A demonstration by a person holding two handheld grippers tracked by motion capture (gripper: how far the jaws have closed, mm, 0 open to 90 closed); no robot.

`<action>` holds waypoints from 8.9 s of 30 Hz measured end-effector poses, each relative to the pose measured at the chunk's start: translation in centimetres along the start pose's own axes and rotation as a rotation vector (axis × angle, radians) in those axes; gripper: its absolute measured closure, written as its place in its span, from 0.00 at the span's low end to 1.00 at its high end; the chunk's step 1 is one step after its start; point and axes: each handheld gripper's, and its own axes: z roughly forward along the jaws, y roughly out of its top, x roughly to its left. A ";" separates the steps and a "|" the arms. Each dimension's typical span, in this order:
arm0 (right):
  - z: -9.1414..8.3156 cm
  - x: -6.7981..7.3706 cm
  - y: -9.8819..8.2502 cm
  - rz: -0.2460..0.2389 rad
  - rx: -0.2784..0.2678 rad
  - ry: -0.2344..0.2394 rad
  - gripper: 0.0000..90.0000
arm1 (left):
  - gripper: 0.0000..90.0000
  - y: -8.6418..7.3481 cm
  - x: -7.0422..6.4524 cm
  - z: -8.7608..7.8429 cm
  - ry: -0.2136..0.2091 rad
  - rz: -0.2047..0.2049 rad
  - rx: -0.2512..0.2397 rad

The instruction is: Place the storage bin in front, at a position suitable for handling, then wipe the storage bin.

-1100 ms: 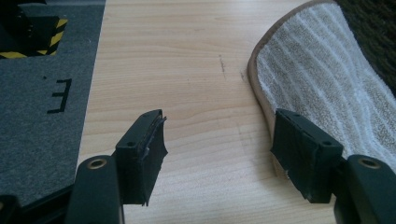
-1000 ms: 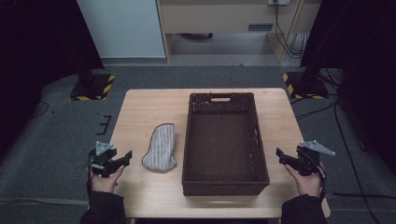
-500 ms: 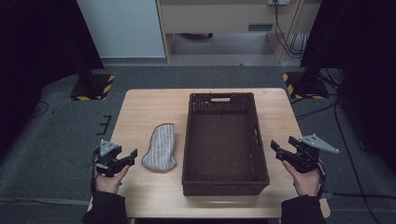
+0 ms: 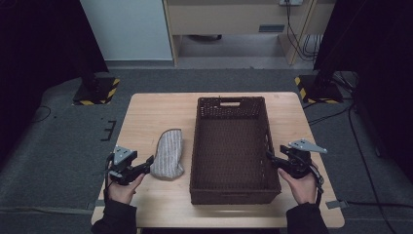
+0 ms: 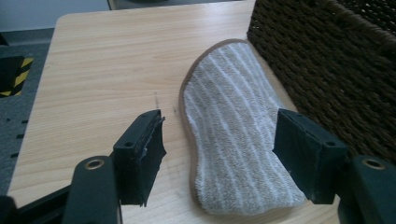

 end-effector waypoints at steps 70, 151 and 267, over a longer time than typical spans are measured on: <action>3.9 2.0 1.6 -0.071 0.029 0.037 0.51 | 0.65 2.5 -10.6 4.0 -0.186 0.178 0.050; 3.3 2.4 -0.2 -0.055 0.087 0.029 0.68 | 0.68 -0.5 -2.1 9.3 -0.064 0.072 0.254; 2.8 2.4 -0.4 -0.083 0.076 0.033 0.74 | 0.72 5.5 -1.5 20.6 -0.102 0.027 0.171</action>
